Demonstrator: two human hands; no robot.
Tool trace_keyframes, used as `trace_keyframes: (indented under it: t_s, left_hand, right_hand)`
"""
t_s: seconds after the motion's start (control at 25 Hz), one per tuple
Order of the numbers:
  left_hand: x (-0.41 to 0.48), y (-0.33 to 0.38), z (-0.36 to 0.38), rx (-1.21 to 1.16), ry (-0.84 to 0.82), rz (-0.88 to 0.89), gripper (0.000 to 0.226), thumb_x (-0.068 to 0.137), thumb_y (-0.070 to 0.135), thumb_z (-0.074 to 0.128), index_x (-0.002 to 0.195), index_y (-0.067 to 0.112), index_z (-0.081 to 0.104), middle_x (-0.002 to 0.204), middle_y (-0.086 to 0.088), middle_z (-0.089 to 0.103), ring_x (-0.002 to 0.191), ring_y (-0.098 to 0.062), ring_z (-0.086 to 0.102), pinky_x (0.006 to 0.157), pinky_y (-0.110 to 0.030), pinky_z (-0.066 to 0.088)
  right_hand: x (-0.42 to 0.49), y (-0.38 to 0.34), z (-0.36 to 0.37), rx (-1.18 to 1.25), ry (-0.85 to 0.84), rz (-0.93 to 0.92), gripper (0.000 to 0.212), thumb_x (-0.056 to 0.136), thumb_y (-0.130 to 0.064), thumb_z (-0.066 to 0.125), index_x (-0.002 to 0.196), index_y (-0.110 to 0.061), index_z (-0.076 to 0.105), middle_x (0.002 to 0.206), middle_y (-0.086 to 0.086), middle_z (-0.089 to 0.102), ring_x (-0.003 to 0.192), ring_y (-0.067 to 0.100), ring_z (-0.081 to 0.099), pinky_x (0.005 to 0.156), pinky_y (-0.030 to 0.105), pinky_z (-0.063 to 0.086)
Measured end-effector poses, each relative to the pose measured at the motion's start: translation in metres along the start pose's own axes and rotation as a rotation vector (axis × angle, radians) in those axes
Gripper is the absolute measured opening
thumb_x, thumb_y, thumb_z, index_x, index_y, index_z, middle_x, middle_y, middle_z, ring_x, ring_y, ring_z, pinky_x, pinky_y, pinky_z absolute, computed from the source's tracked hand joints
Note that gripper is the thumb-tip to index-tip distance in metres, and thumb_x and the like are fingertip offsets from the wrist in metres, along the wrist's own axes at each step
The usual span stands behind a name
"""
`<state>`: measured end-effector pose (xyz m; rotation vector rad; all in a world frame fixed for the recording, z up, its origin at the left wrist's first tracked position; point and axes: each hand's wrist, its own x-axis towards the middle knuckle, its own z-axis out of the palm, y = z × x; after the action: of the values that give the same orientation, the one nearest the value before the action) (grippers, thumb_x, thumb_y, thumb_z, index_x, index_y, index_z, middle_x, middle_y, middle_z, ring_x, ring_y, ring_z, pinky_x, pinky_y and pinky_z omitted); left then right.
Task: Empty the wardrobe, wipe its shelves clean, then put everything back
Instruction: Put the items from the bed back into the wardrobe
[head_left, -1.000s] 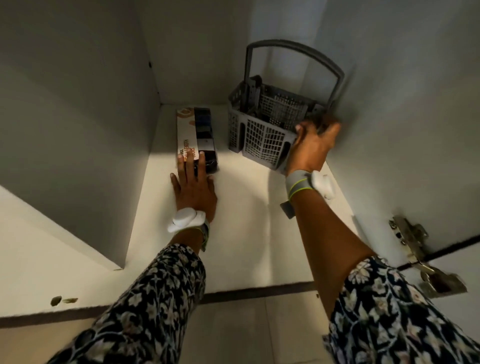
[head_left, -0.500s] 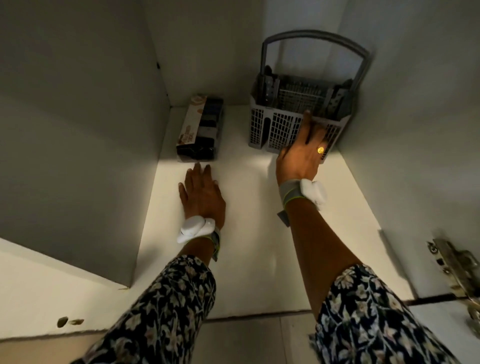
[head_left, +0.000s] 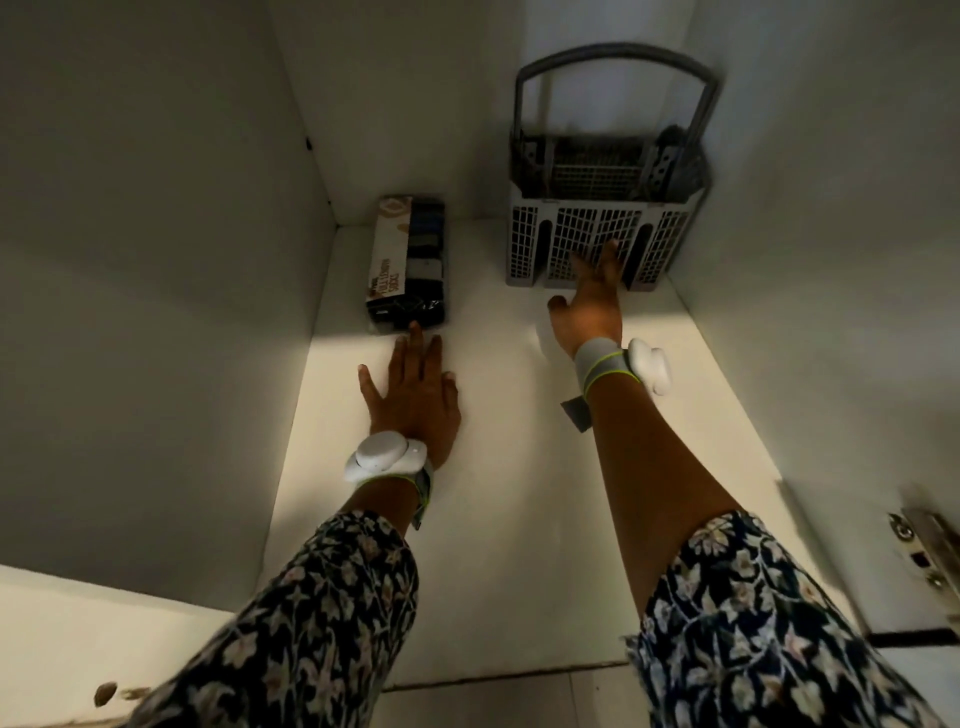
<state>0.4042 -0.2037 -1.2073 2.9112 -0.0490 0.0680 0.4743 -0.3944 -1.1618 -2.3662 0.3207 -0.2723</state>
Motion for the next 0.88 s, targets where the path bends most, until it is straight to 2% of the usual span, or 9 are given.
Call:
trace_keyframes:
  t_s: [0.16, 0.32, 0.4, 0.56, 0.64, 0.8, 0.88]
  left_hand:
    - [0.013, -0.001, 0.0, 0.032, -0.03, 0.079, 0.055, 0.101, 0.035, 0.021, 0.152, 0.025, 0.005, 0.16, 0.006, -0.008, 0.147, -0.012, -0.002, 0.116, -0.055, -0.003]
    - [0.017, -0.002, -0.001, 0.015, -0.039, 0.103, 0.054, 0.101, 0.035, 0.022, 0.152, 0.026, 0.006, 0.16, 0.008, -0.007, 0.147, -0.011, -0.003, 0.116, -0.055, -0.005]
    - [0.017, -0.001, 0.0, -0.005, -0.037, 0.106, 0.053, 0.101, 0.034, 0.023, 0.152, 0.025, 0.009, 0.16, 0.008, -0.006, 0.147, -0.011, -0.003, 0.116, -0.055, -0.005]
    - [0.013, 0.001, -0.003, -0.082, 0.026, 0.115, 0.049, 0.1, 0.03, 0.029, 0.149, 0.025, 0.022, 0.16, 0.004, 0.006, 0.147, -0.014, 0.006, 0.117, -0.051, -0.001]
    - [0.012, 0.0, -0.004, -0.136, 0.099, 0.114, 0.046, 0.099, 0.026, 0.032, 0.145, 0.022, 0.032, 0.157, -0.002, 0.016, 0.145, -0.019, 0.016, 0.118, -0.048, 0.005]
    - [0.01, -0.001, -0.003, -0.149, 0.156, 0.084, 0.045, 0.099, 0.024, 0.032, 0.143, 0.017, 0.035, 0.152, -0.009, 0.025, 0.142, -0.024, 0.021, 0.118, -0.047, 0.005]
    - [0.012, 0.0, -0.003, -0.14, 0.22, 0.108, 0.041, 0.099, 0.023, 0.033, 0.138, 0.015, 0.042, 0.144, -0.011, 0.037, 0.136, -0.027, 0.033, 0.117, -0.046, 0.009]
  right_hand:
    - [0.007, 0.003, 0.006, 0.026, 0.009, -0.004, 0.053, 0.091, -0.011, 0.054, 0.142, -0.019, 0.04, 0.159, 0.004, -0.014, 0.147, 0.022, 0.007, 0.113, 0.022, 0.019]
    - [0.007, 0.006, 0.011, 0.03, 0.029, 0.005, 0.055, 0.09, -0.01, 0.054, 0.143, -0.017, 0.039, 0.159, 0.004, -0.011, 0.147, 0.02, 0.008, 0.111, 0.02, 0.02]
    - [0.0, 0.005, 0.012, 0.053, 0.029, 0.043, 0.057, 0.09, -0.009, 0.052, 0.144, -0.014, 0.036, 0.16, 0.007, -0.001, 0.146, 0.021, 0.011, 0.107, 0.018, 0.018]
    - [-0.033, -0.001, 0.02, 0.159, 0.057, 0.031, 0.05, 0.086, -0.007, 0.054, 0.135, -0.011, 0.045, 0.152, 0.009, 0.023, 0.133, 0.025, 0.037, 0.104, 0.022, 0.029]
    - [-0.049, -0.003, 0.022, 0.194, 0.024, 0.021, 0.049, 0.086, -0.006, 0.055, 0.134, -0.011, 0.046, 0.146, 0.01, 0.031, 0.128, 0.025, 0.042, 0.102, 0.021, 0.03]
    - [-0.081, -0.004, 0.011, 0.247, -0.022, 0.098, 0.04, 0.089, -0.008, 0.054, 0.129, -0.011, 0.05, 0.133, 0.01, 0.045, 0.119, 0.024, 0.049, 0.095, 0.02, 0.033]
    - [-0.093, -0.004, 0.006, 0.305, -0.034, 0.145, 0.036, 0.089, -0.008, 0.053, 0.125, -0.01, 0.054, 0.13, 0.009, 0.048, 0.117, 0.022, 0.052, 0.09, 0.016, 0.034]
